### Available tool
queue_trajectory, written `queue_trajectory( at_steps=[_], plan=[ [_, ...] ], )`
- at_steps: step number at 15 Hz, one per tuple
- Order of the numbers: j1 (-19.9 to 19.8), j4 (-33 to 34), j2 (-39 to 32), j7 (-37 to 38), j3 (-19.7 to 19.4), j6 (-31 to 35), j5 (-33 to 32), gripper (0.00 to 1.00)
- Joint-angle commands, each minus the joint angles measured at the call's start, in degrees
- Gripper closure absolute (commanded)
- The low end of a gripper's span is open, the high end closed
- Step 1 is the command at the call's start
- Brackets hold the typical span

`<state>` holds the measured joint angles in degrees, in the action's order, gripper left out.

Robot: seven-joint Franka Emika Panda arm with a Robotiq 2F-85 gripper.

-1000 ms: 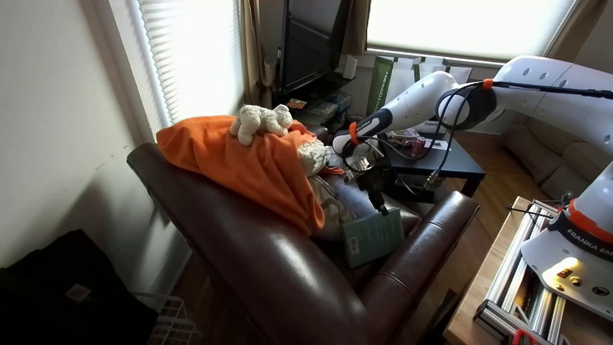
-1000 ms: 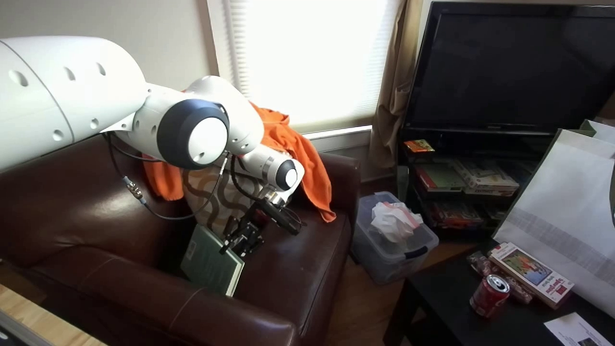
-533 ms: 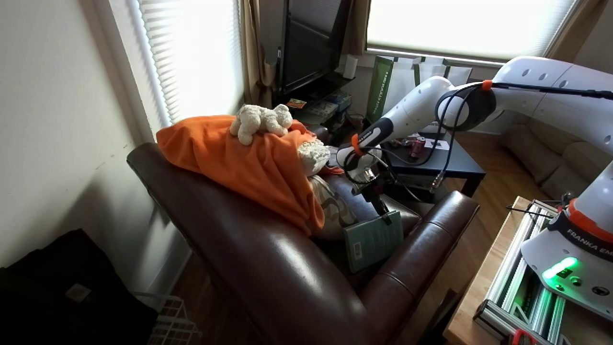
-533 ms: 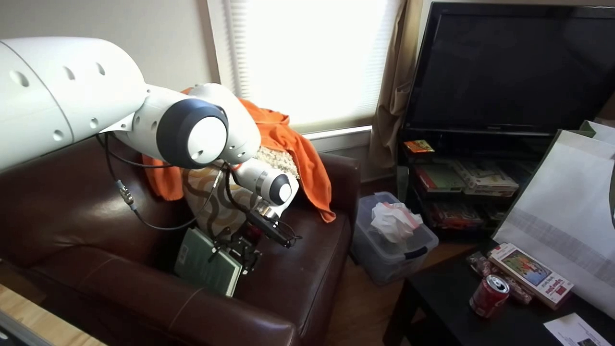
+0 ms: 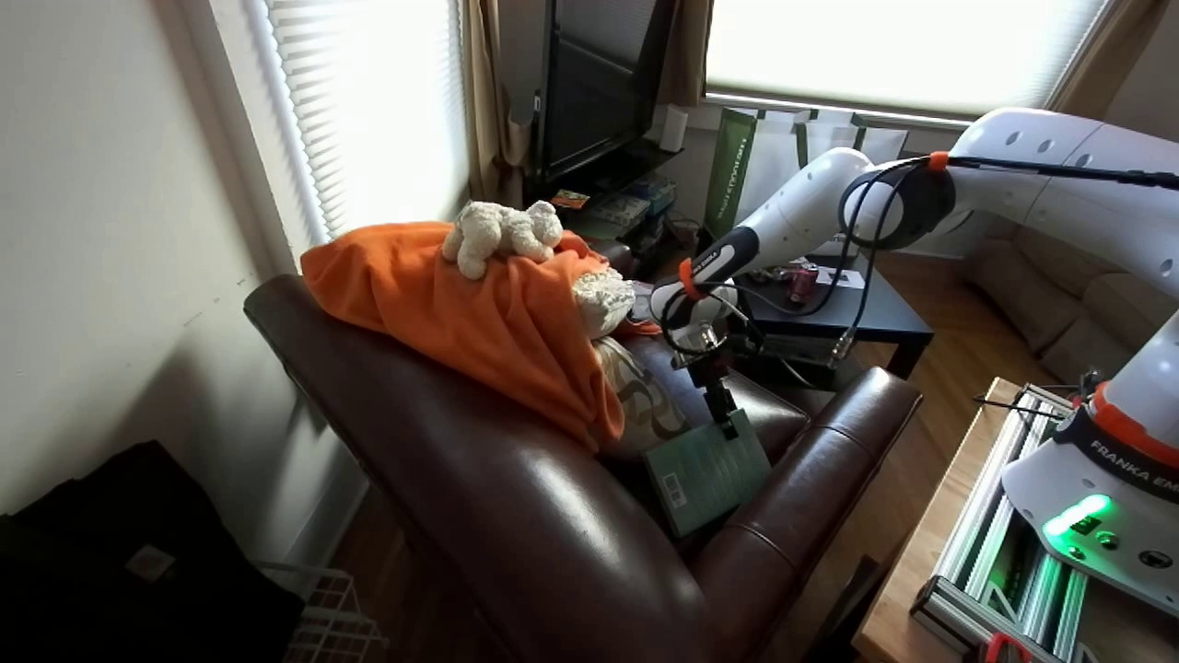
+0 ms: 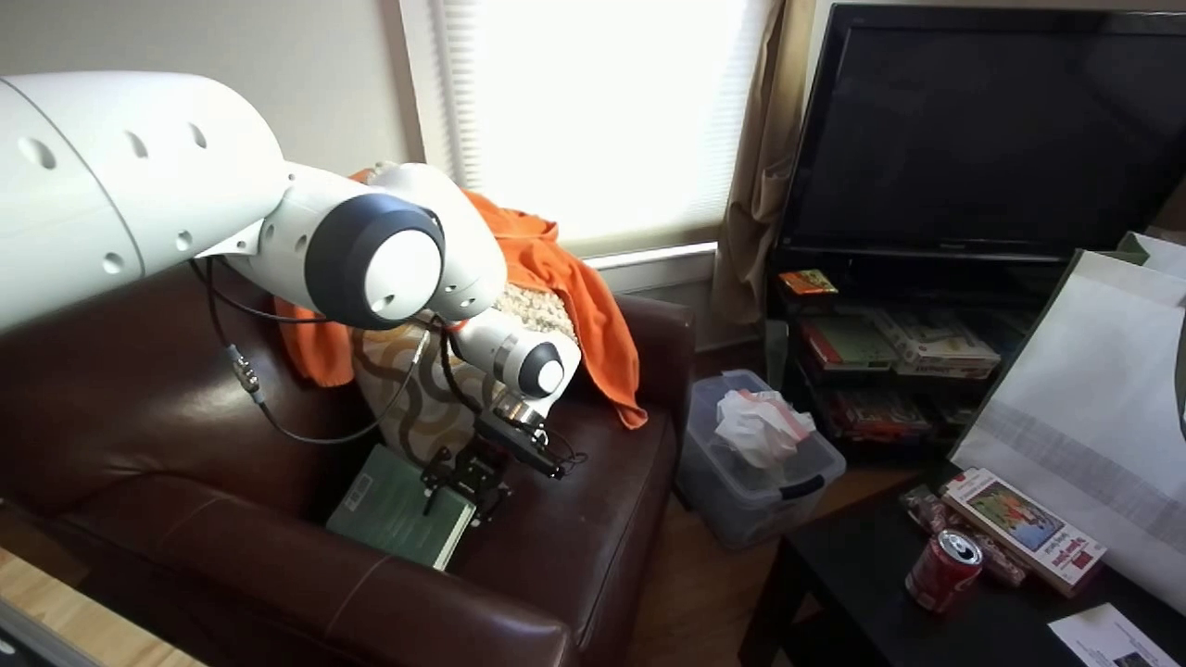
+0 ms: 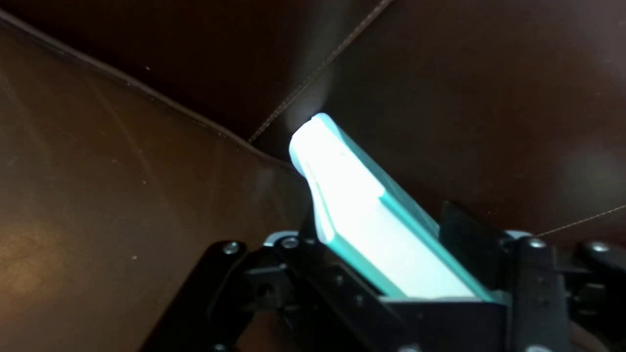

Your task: Pick up the book and place it on the right arm rest of the brown couch

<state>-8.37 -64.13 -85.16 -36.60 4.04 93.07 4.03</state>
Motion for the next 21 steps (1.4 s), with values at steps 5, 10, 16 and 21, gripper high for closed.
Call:
queue_trajectory(
  at_steps=[5,10,16,21],
  plan=[
    [-8.4,8.98,-0.52,-12.76,3.18,-16.38,1.87,0.82],
    [-9.36,10.93,-0.82,-20.15,5.43,-26.62,5.55,0.93],
    [-10.85,8.61,0.08,-30.96,5.81,-30.17,8.5,0.93],
    [-14.8,10.53,0.12,-39.2,4.72,-37.61,9.56,0.93]
  ],
)
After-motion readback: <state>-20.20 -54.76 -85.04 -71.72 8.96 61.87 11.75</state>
